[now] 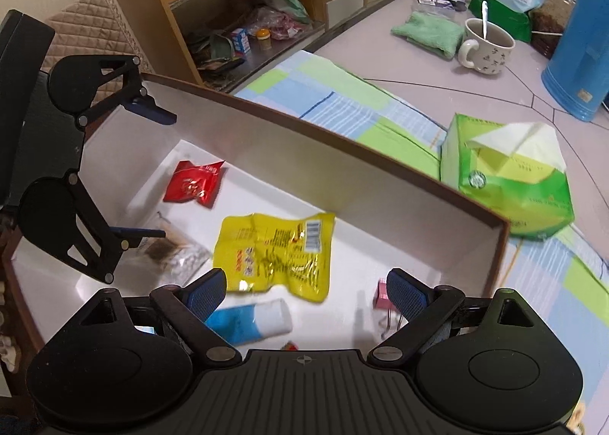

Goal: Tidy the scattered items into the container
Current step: 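Open both tools to drop the candy and snack packet into the box, then move both tools back toward the remaining items on the table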

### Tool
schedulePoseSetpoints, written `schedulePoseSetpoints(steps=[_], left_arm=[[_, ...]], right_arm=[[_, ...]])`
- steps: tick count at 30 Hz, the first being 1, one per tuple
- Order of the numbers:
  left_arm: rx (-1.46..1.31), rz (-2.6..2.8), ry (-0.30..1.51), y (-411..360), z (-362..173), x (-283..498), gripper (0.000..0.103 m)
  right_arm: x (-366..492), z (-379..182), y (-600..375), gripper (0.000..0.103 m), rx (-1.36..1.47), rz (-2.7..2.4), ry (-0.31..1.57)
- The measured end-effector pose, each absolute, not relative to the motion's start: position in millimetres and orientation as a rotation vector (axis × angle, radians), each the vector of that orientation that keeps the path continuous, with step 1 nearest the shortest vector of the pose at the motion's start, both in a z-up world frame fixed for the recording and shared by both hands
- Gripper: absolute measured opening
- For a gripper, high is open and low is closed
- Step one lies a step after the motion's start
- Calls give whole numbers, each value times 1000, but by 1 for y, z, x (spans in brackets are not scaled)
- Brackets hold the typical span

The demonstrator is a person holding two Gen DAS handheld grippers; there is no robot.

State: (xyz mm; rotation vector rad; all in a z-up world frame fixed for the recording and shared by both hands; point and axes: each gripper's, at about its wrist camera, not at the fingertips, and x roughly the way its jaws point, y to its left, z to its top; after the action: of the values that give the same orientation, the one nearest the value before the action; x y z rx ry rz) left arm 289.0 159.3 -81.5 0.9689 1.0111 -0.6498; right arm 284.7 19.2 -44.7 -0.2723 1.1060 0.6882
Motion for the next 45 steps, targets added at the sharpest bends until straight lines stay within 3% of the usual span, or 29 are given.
schedulePoseSetpoints(steps=[27,45], left_arm=[[914,-523,890,145,-1,188,94],[892,-464,866,129,18,145,94]], right_arm=[[199,9,-30,94,-200,705,992],[162,21,-67,94,-138,738,944]])
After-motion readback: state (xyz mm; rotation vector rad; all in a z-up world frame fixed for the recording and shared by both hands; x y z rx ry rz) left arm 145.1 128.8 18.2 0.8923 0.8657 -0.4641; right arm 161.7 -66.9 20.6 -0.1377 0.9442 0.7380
